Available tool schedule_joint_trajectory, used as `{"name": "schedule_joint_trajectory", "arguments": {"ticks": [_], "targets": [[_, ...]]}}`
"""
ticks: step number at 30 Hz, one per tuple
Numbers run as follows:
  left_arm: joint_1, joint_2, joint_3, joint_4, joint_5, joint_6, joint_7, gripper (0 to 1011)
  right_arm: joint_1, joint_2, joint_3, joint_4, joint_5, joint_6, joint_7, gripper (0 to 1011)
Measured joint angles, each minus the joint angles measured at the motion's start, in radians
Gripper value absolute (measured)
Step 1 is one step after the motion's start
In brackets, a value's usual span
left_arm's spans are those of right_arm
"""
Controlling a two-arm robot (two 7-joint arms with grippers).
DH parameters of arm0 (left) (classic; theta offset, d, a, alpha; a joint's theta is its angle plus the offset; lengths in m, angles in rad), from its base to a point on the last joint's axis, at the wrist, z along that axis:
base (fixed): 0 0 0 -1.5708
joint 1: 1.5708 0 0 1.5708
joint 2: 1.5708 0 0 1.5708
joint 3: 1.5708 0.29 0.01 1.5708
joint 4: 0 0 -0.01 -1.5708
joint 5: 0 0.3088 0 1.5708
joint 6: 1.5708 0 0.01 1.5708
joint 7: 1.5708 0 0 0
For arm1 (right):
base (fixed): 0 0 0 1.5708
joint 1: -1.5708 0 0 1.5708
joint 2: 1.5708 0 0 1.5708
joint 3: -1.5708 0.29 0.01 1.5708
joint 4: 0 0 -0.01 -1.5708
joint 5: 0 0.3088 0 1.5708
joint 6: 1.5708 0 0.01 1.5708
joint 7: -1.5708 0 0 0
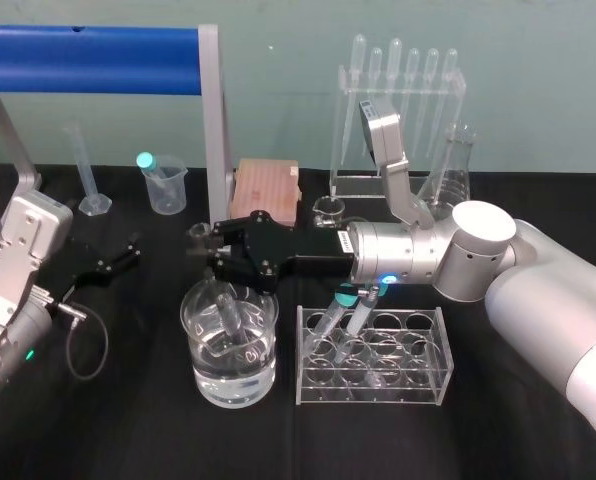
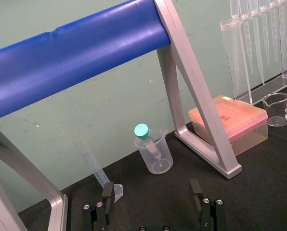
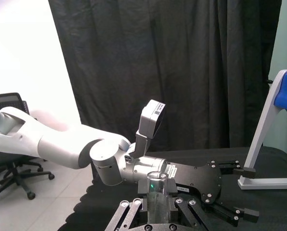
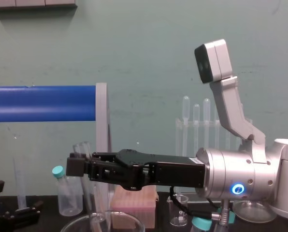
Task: Hold the test tube with one hand and immerse one end into the beaker, then return it to the test tube rack.
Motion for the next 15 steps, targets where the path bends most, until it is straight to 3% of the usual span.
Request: {"name": "schedule_joint_trajectory", "arguments": {"ticks": [15], "targets": [[0.0,0.0,0.0,0.0,0.0,0.0,0.0,1000,0.0,0.0,0.0,0.0,0.0,0.0,0.0,225]]}}
